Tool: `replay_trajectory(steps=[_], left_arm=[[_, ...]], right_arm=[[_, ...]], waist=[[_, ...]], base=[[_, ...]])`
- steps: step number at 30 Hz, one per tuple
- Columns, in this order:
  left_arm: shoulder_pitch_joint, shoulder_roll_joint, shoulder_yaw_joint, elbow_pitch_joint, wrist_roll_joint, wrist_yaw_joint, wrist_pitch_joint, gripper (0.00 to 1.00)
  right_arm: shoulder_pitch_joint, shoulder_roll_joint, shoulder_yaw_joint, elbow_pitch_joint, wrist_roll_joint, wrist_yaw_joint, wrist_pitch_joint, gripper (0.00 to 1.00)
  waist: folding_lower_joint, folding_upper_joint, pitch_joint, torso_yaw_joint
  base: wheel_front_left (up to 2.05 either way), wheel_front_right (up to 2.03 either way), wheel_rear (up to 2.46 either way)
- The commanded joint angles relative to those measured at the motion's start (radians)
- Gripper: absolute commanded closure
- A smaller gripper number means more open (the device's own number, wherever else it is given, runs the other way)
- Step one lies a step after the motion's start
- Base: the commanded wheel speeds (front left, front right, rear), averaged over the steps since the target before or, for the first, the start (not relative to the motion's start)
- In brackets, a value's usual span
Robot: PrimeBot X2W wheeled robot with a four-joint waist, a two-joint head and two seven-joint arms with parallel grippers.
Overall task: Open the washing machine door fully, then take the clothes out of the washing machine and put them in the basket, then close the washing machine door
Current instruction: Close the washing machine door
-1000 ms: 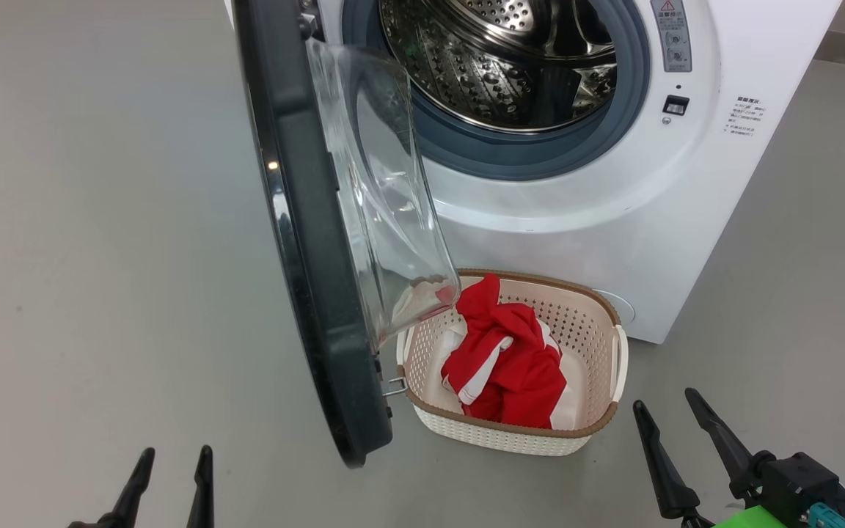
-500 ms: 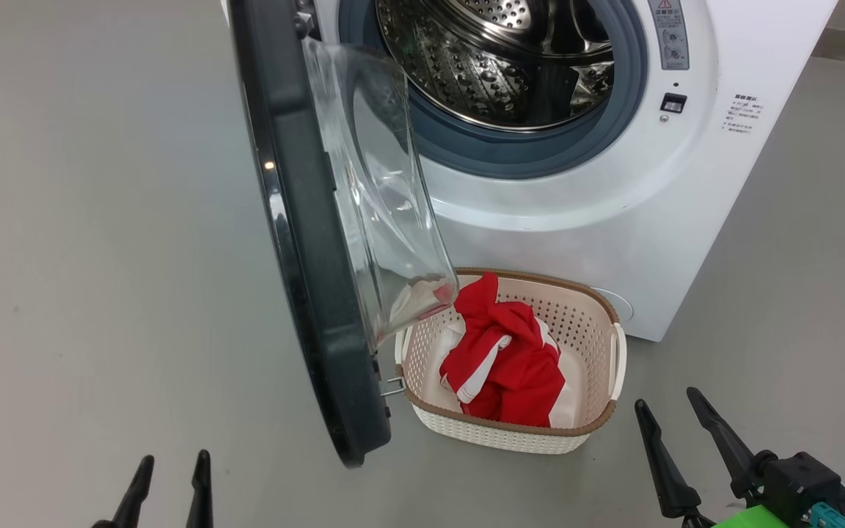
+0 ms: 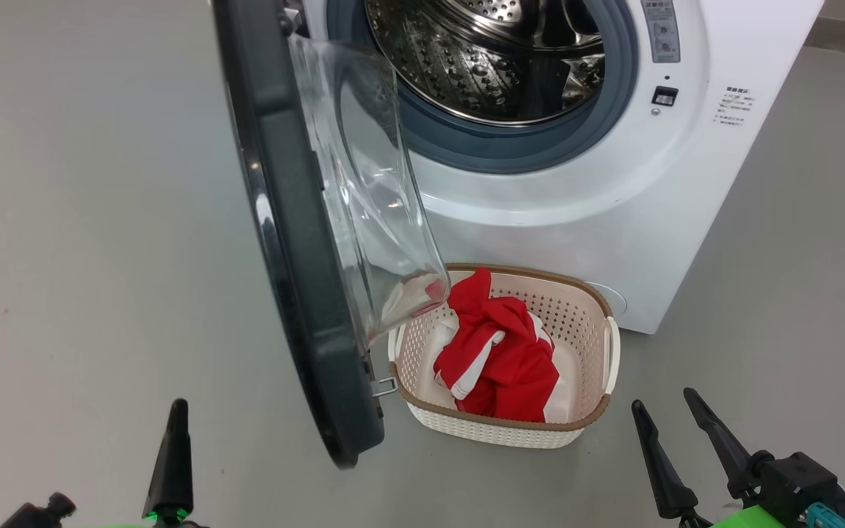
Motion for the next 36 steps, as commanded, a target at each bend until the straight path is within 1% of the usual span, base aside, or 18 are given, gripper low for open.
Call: replay_trajectory(steps=[1, 4, 6, 9, 11, 14, 16, 17, 18, 20, 22, 24, 30, 36], left_arm=[[-0.043, 0.053, 0.0, -0.042, -0.129, -0.006, -0.007, 1.0], [-0.05, 0.117, -0.049, -0.079, -0.336, -0.006, 0.066, 1.0], [-0.048, 0.146, -0.068, -0.118, -0.45, -0.006, 0.149, 1.0], [-0.038, 0.17, -0.076, -0.179, -0.552, -0.006, 0.263, 1.0], [-0.03, 0.18, -0.072, -0.205, -0.588, -0.006, 0.339, 1.0], [-0.022, 0.173, -0.05, -0.236, -0.634, -0.006, 0.446, 1.0], [-0.019, 0.166, -0.026, -0.247, -0.642, -0.006, 0.505, 1.0], [-0.019, 0.166, -0.026, -0.247, -0.642, -0.006, 0.505, 1.0], [-0.018, 0.159, -0.002, -0.249, -0.638, -0.006, 0.554, 1.0], [-0.02, 0.151, 0.01, -0.248, -0.635, -0.006, 0.572, 1.0], [-0.028, 0.129, 0.037, -0.247, -0.622, -0.006, 0.627, 1.0], [-0.035, 0.112, 0.051, -0.25, -0.613, -0.006, 0.658, 1.0], [-0.058, 0.067, 0.077, -0.255, -0.574, -0.006, 0.716, 1.0], [-0.096, 0.041, 0.075, -0.255, -0.533, -0.006, 0.746, 1.0]], right_arm=[[-0.044, -0.005, 0.028, -0.022, 0.003, 0.008, -0.007, 0.0], [-0.045, -0.003, 0.03, -0.02, 0.005, 0.008, -0.007, 0.0], [-0.047, -0.002, 0.031, -0.019, 0.006, 0.008, -0.007, 0.0], [-0.048, 0.0, 0.032, -0.019, 0.006, 0.008, -0.007, 0.0], [-0.049, 0.001, 0.031, -0.02, 0.006, 0.008, -0.007, 0.0], [-0.053, 0.002, 0.031, -0.021, 0.006, 0.008, -0.007, 0.0], [-0.056, 0.003, 0.03, -0.021, 0.005, 0.008, -0.007, 0.0], [-0.056, 0.003, 0.03, -0.021, 0.005, 0.008, -0.007, 0.0], [-0.059, 0.004, 0.029, -0.022, 0.005, 0.008, -0.007, 0.0], [-0.062, 0.004, 0.029, -0.022, 0.005, 0.008, -0.007, 0.0], [-0.067, 0.005, 0.028, -0.022, 0.005, 0.008, -0.007, 0.0], [-0.072, 0.006, 0.027, -0.024, 0.004, 0.008, -0.007, 0.0], [-0.084, 0.009, 0.023, -0.028, 0.002, 0.008, -0.007, 0.0], [-0.093, 0.011, 0.016, -0.03, 0.002, 0.008, -0.007, 0.0]], waist=[[0.0, 0.0, 0.004, -0.007], [0.0, 0.0, 0.009, -0.017], [0.0, 0.0, 0.012, -0.025], [0.0, 0.0, 0.016, -0.036], [0.0, 0.0, 0.02, -0.043], [0.0, 0.0, 0.027, -0.054], [0.0, 0.0, 0.032, -0.062], [0.0, 0.0, 0.032, -0.062], [0.0, 0.0, 0.037, -0.07], [0.0, 0.0, 0.039, -0.074], [0.0, 0.0, 0.047, -0.087], [0.0, 0.0, 0.053, -0.096], [0.0, 0.0, 0.069, -0.134], [0.0, 0.0, 0.087, -0.174]], base=[[0.0, 0.0, 0.0], [0.0, 0.0, 0.0], [0.0, 0.0, 0.0], [0.0, 0.0, 0.0], [0.0, 0.0, 0.0], [0.0, 0.0, 0.0], [0.0, 0.0, 0.0], [0.0, 0.0, 0.0], [0.0, 0.0, 0.0], [0.0, 0.0, 0.0], [0.0, 0.0, 0.0], [0.0, 0.0, 0.0], [0.0, 0.0, 0.0], [0.0, 0.0, 0.0]])
